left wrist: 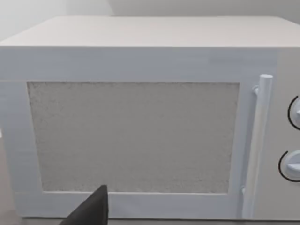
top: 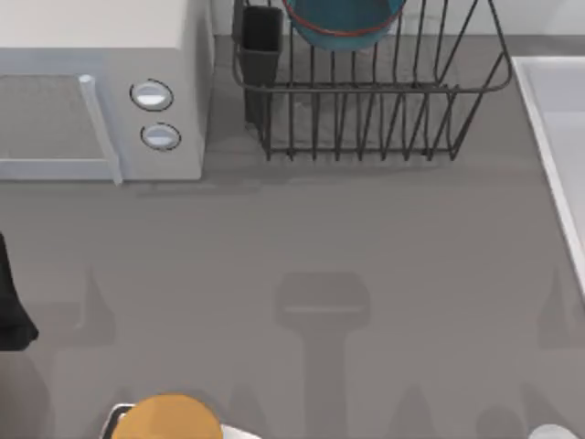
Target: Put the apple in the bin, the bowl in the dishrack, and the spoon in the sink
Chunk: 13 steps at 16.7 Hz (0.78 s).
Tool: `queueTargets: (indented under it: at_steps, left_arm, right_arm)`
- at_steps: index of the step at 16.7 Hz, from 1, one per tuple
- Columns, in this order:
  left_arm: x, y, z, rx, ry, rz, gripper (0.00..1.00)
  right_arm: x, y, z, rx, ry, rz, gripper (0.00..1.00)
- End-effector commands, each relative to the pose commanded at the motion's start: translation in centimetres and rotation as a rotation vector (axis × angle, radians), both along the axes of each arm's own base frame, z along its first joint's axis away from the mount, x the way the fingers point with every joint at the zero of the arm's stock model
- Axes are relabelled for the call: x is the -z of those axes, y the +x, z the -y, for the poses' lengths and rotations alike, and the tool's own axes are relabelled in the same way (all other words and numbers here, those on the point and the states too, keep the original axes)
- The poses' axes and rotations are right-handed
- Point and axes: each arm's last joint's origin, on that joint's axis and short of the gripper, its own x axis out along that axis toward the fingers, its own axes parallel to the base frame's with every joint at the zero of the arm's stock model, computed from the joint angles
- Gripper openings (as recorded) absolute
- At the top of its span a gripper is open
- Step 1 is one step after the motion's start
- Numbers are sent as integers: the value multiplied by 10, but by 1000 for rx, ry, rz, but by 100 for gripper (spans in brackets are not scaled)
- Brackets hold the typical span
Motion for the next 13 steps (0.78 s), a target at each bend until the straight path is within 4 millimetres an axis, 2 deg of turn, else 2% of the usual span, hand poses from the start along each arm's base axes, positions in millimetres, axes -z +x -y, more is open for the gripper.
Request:
queueTargets:
  at_steps: [4,7,10,13]
  left_arm:
    - [0,0,0,0,0,0,100]
    - [0,0,0,0,0,0,100]
    - [0,0,0,0,0,0,100]
    - [0,0,0,0,0,0,100]
  right_arm:
    - [-1,0,0,-1,-2,-1,100]
    - [-9,1,2,21,-65,-71,100]
    - [-23,6,8,50,-210,-253,100]
    - [-34,21,19,28,-391,-549,100]
